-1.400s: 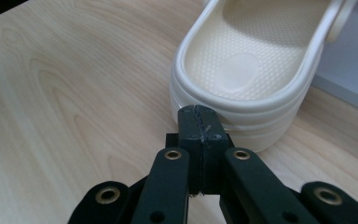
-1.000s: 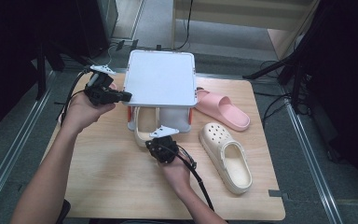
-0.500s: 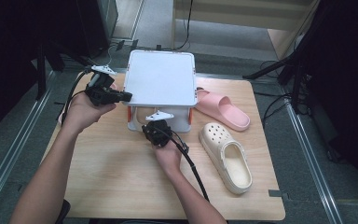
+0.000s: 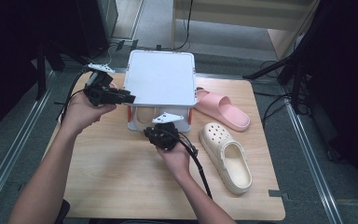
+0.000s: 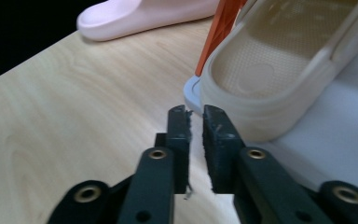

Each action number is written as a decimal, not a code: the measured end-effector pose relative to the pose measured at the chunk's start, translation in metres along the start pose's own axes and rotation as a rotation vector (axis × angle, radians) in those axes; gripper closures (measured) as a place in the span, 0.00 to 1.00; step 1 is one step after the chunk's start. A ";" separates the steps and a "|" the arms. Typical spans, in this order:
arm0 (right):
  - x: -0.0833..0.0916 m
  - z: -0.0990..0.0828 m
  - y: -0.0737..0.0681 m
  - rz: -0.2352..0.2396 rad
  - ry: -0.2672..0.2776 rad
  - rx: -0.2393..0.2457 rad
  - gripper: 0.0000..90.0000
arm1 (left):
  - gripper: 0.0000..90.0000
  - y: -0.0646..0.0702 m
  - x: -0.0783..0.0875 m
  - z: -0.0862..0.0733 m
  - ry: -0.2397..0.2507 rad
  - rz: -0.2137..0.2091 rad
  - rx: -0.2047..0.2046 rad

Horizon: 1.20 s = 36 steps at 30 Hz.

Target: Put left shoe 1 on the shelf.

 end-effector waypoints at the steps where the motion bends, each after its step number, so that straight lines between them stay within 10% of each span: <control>1: 0.006 0.001 0.000 0.002 -0.001 0.004 0.85 | 0.57 0.003 0.001 0.001 0.001 -0.003 -0.005; 17: 0.100 -0.001 0.020 0.071 0.053 0.002 0.64 | 0.42 0.038 0.015 -0.021 0.012 -0.027 0.018; 36: 0.178 -0.021 0.081 -0.041 0.005 -0.006 0.62 | 0.43 0.038 0.020 -0.072 -0.018 0.021 0.042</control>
Point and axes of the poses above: each handheld gripper's, and its own axes: x roughly backward along the jaws, z roughly out of its top, y roughly to its right, the point moved 8 cm from there along -x, roughly forward along the jaws, and after that the axes turned 15 degrees about y, right-handed, at the moved point
